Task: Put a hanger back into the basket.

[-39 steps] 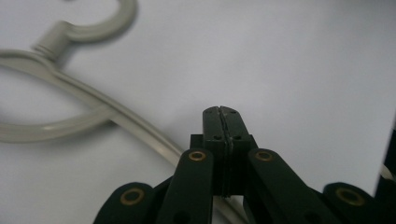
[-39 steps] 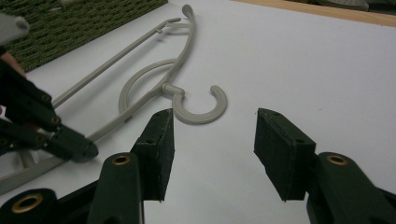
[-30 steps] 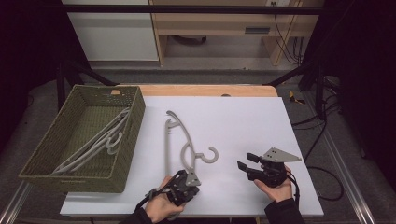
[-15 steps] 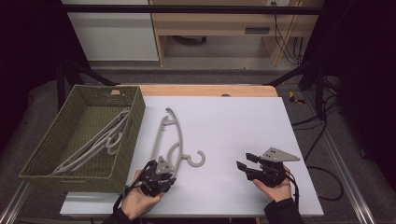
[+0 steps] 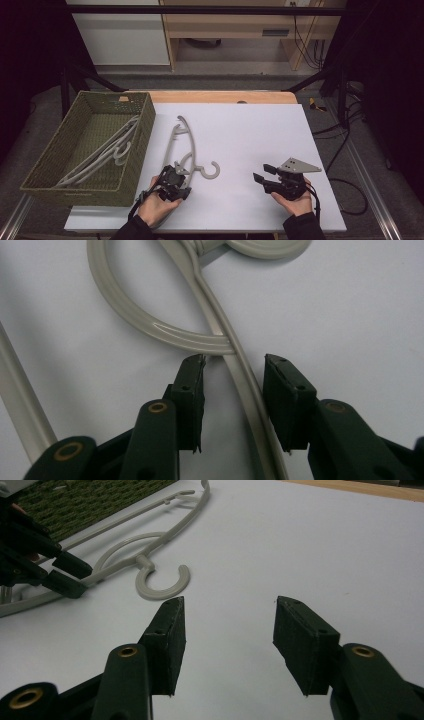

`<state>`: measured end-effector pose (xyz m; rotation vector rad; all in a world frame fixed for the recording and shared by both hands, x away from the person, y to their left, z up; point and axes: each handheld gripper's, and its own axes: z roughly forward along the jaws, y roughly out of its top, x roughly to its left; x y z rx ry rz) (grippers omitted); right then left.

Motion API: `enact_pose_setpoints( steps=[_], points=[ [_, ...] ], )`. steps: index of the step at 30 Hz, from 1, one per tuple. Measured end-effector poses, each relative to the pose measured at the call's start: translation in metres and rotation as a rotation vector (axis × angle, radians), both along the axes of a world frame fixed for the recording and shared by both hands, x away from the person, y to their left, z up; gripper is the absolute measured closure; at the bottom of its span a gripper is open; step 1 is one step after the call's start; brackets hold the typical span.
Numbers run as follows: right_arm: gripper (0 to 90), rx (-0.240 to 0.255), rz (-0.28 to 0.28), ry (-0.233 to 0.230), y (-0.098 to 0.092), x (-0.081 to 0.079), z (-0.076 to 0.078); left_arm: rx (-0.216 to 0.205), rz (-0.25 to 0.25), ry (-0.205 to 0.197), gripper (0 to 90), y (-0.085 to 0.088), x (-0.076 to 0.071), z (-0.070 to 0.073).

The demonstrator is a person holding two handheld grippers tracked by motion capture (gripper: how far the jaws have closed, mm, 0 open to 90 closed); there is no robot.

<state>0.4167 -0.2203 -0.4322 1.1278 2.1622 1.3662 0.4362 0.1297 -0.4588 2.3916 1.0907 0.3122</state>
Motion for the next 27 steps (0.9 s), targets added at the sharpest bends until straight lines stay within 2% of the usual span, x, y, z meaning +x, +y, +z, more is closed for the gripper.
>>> enact_pose_setpoints(
  steps=[3, 8, 10, 11, 12, 13, 16, 19, 21, 23, 27],
  points=[
    [46.7, -0.001, 0.004, -0.001, 0.0, -0.0001, 0.0002, 0.007, -0.004, 0.001, 71.1, -0.0011, -0.0015, 0.0002],
    [46.8, 0.004, 0.004, 0.002, 0.0008, -0.0007, 0.0007, -0.007, -0.014, 0.008, 76.3, 0.0027, -0.0008, 0.0001],
    [46.8, 0.005, 0.004, 0.001, 0.0006, -0.0006, 0.0006, -0.008, -0.039, 0.01, 81.5, 0.0049, -0.0008, 0.0003],
    [46.9, 0.004, 0.003, 0.001, 0.0004, -0.0006, 0.0006, 0.002, -0.065, 0.007, 81.4, 0.0047, -0.0016, 0.0004],
    [46.9, -0.001, 0.005, -0.002, -0.0001, -0.0003, 0.0004, 0.002, -0.065, 0.025, 81.6, 0.0048, -0.0018, 0.0018],
    [46.9, -0.003, 0.007, -0.003, -0.0004, -0.0003, 0.0004, 0.008, -0.069, 0.014, 81.6, 0.004, -0.0028, 0.0012],
    [46.9, -0.003, 0.006, -0.002, -0.0004, -0.0004, 0.0005, 0.013, -0.092, 0.023, 81.0, 0.0047, -0.0017, 0.002],
    [46.9, 0.003, 0.001, -0.001, -0.0003, -0.0007, 0.0008, 0.012, -0.118, 0.046, 73.5, 0.0061, -0.0007, 0.0026],
    [46.8, 0.004, 0.001, -0.001, -0.0006, -0.0005, 0.001, 0.011, -0.114, 0.036, 72.5, 0.0052, -0.0023, 0.0015],
    [46.9, 0.004, 0.002, -0.002, -0.0003, -0.0006, 0.001, 0.012, -0.11, 0.035, 73.4, 0.0051, -0.0025, 0.0012],
    [46.8, 0.004, 0.008, -0.001, 0.0005, -0.0012, 0.0018, 0.033, -0.104, 0.031, 81.4, 0.004, -0.0017, 0.0023]
  ],
)
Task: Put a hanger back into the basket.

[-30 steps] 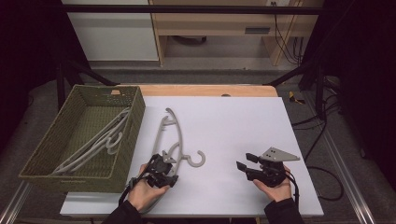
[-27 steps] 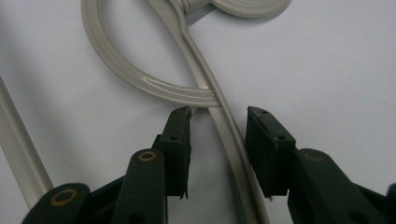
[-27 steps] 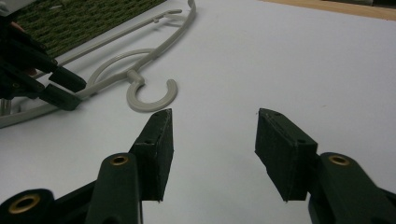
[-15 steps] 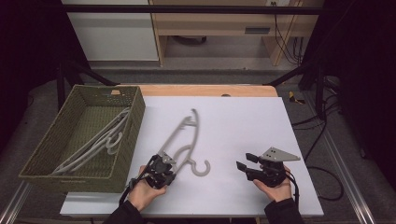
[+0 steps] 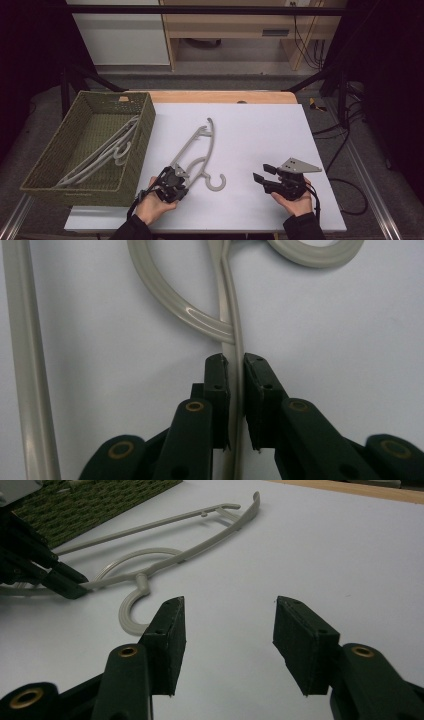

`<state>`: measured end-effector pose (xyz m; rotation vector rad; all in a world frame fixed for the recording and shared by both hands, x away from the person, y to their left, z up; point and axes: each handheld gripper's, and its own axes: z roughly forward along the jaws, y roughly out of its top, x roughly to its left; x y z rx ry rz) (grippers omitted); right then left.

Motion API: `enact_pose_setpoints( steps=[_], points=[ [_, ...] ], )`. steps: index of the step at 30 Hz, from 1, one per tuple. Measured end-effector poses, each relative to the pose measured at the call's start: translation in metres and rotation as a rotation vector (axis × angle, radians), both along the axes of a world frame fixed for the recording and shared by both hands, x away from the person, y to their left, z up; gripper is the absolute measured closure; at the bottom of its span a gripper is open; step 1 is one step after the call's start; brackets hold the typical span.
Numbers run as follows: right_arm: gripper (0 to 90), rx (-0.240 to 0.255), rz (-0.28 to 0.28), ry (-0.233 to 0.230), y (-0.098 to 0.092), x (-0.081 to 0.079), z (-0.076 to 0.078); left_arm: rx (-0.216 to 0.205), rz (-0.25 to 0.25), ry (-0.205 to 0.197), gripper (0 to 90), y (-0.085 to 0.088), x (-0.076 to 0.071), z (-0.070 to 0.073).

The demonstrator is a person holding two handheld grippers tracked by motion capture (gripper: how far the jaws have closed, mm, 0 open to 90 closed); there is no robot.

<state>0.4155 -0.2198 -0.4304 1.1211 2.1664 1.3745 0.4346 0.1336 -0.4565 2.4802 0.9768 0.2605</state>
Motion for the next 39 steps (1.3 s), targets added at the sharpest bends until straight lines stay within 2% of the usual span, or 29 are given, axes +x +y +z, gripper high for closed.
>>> enact_pose_setpoints(
  steps=[3, 5, 7, 11, 12, 17, 23, 26, 30, 34, 37, 39],
  points=[
    [46.9, -0.001, -0.001, -0.003, -0.001, 0.0, 0.0, 0.01, -0.011, -0.028, 82.0, -0.002, -0.003, 0.0],
    [47.0, 0.005, -0.003, -0.001, -0.002, 0.0, 0.0, 0.008, -0.026, -0.022, 82.0, 0.0, -0.004, 0.002],
    [47.1, 0.002, -0.006, 0.001, -0.003, 0.0, 0.0, -0.018, -0.042, -0.018, 82.1, 0.002, -0.007, 0.006],
    [47.2, 0.004, -0.003, -0.003, -0.005, 0.0, 0.0, -0.069, -0.07, -0.046, 82.2, 0.007, -0.014, 0.021],
    [47.2, 0.006, -0.005, -0.003, -0.005, 0.0, 0.0, -0.078, -0.074, -0.064, 82.2, 0.008, -0.016, 0.026],
    [47.2, 0.011, -0.018, -0.006, -0.01, 0.0, 0.001, -0.133, -0.106, -0.089, 82.2, 0.015, -0.026, 0.052],
    [44.7, 0.029, -0.023, -0.012, -0.014, -0.001, 0.003, -0.175, -0.16, -0.138, 82.1, 0.028, -0.043, 0.101],
    [39.3, 0.027, -0.021, -0.028, -0.014, -0.001, 0.004, -0.202, -0.172, -0.164, 82.1, 0.037, -0.047, 0.125],
    [31.9, 0.033, -0.02, -0.066, -0.016, -0.003, 0.008, -0.209, -0.18, -0.195, 82.2, 0.052, -0.048, 0.149],
    [21.7, 0.048, -0.045, -0.097, -0.019, -0.006, 0.013, -0.209, -0.176, -0.214, 82.2, 0.067, -0.044, 0.165],
    [15.0, 0.059, -0.078, -0.116, -0.022, -0.01, 0.018, -0.235, -0.17, -0.209, 82.1, 0.08, -0.039, 0.174],
    [14.6, 0.06, -0.096, -0.13, -0.025, -0.012, 0.021, -0.246, -0.166, -0.206, 82.2, 0.089, -0.034, 0.179]
  ],
)
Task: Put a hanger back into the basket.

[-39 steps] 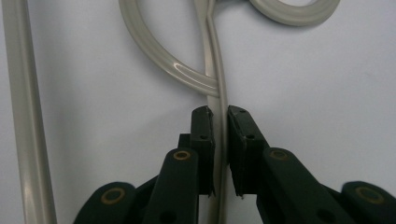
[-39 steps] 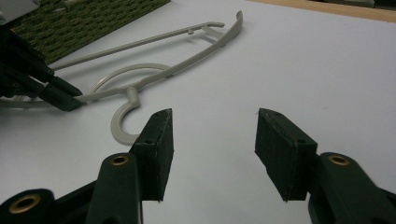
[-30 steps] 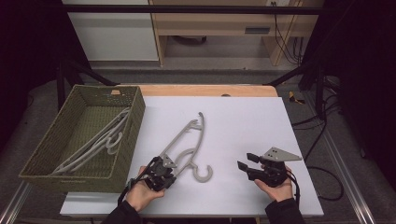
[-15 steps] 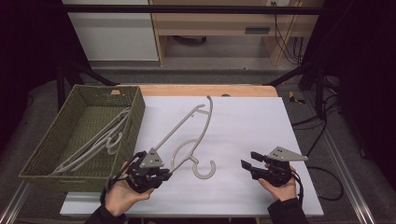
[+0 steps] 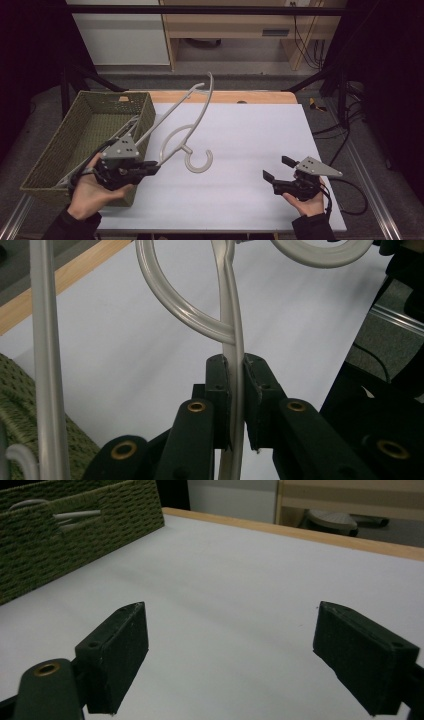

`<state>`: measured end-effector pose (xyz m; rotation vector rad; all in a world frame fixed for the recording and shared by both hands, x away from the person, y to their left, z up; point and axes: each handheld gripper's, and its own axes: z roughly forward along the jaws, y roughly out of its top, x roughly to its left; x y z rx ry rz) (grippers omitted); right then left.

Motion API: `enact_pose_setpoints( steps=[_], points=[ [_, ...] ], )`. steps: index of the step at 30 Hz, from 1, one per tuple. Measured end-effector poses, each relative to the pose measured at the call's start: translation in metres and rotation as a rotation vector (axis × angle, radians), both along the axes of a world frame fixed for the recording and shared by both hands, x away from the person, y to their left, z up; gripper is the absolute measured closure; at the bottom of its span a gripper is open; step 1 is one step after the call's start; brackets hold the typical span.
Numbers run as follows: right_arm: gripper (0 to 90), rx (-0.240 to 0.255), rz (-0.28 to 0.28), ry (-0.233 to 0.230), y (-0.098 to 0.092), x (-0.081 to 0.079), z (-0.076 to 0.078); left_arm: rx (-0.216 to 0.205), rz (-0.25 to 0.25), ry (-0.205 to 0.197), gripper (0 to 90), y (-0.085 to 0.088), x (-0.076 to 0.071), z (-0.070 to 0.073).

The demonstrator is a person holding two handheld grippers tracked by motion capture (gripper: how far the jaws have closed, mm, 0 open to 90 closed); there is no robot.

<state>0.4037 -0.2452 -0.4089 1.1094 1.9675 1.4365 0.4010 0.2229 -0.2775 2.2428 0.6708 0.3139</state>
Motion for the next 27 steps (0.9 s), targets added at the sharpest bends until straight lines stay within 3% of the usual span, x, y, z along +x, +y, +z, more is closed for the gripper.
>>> enact_pose_setpoints(
  steps=[6, 15, 22, 27],
  points=[
    [11.1, 0.015, -0.022, -0.016, -0.008, -0.003, 0.005, -0.001, 0.031, 0.023, 82.1, 0.029, 0.018, 0.011],
    [6.3, 0.004, -0.051, -0.028, -0.013, -0.004, 0.007, -0.005, 0.071, 0.059, 82.1, 0.073, 0.04, 0.012],
    [7.1, 0.003, -0.045, -0.019, -0.011, -0.003, 0.006, 0.025, 0.081, 0.073, 82.1, 0.104, 0.049, 0.002],
    [7.7, -0.001, -0.036, -0.014, -0.01, -0.002, 0.005, 0.043, 0.061, 0.093, 82.0, 0.124, 0.054, -0.01]
  ],
)
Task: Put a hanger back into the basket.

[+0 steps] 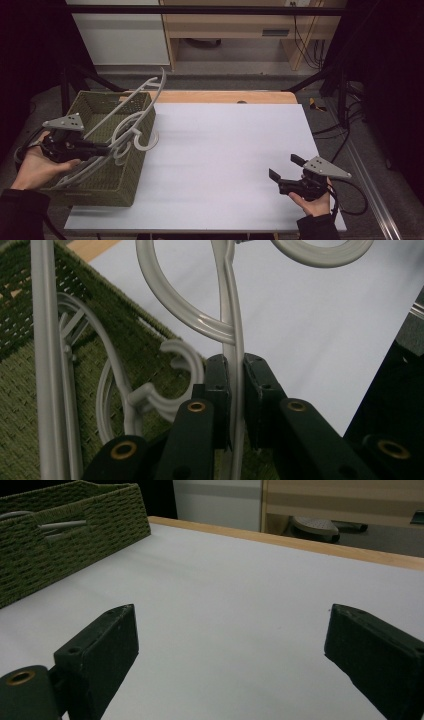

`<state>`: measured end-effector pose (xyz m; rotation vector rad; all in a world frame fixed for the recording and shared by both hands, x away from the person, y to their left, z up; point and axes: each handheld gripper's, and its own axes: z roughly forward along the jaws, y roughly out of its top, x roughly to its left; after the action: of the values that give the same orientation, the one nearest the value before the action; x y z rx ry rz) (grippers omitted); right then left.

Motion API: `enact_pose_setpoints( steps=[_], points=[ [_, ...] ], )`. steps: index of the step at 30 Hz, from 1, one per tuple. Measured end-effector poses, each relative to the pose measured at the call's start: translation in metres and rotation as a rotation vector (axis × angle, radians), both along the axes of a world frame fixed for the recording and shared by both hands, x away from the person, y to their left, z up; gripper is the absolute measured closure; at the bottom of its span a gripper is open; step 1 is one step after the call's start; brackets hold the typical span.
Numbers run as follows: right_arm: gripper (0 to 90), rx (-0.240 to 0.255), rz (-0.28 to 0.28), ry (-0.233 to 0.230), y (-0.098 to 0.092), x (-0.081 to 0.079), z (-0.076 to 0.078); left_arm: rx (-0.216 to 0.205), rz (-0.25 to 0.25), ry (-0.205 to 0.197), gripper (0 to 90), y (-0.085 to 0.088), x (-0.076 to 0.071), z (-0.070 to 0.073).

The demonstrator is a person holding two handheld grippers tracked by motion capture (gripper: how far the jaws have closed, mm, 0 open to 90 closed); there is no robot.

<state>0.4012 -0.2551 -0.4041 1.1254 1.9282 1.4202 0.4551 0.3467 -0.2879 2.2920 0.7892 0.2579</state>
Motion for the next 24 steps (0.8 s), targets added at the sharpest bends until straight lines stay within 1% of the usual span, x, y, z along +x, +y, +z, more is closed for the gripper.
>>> enact_pose_setpoints(
  steps=[3, 7, 9, 13, 16, 21, 24],
  points=[
    [7.8, 0.0, -0.002, 0.002, 0.001, 0.0, -0.001, -0.002, 0.009, 0.005, 82.0, 0.012, 0.003, -0.005],
    [8.0, 0.0, 0.0, 0.004, 0.001, 0.0, -0.001, -0.037, 0.026, 0.017, 82.0, 0.026, 0.004, -0.009],
    [8.1, 0.001, 0.001, 0.005, 0.001, 0.0, -0.001, -0.063, 0.031, 0.028, 81.9, 0.031, 0.004, -0.01],
    [8.1, -0.004, 0.005, 0.008, 0.003, 0.001, -0.002, -0.064, 0.047, 0.044, 81.9, 0.039, 0.005, -0.014],
    [8.2, -0.005, 0.006, 0.01, 0.003, 0.001, -0.002, -0.079, 0.06, 0.055, 81.9, 0.045, 0.007, -0.017],
    [8.4, -0.005, 0.007, 0.009, 0.003, 0.001, -0.002, -0.082, 0.078, 0.054, 81.9, 0.049, 0.006, -0.023],
    [8.5, -0.006, 0.01, 0.014, 0.004, 0.002, -0.003, -0.052, 0.107, 0.034, 81.9, 0.052, 0.005, -0.024]
  ],
)
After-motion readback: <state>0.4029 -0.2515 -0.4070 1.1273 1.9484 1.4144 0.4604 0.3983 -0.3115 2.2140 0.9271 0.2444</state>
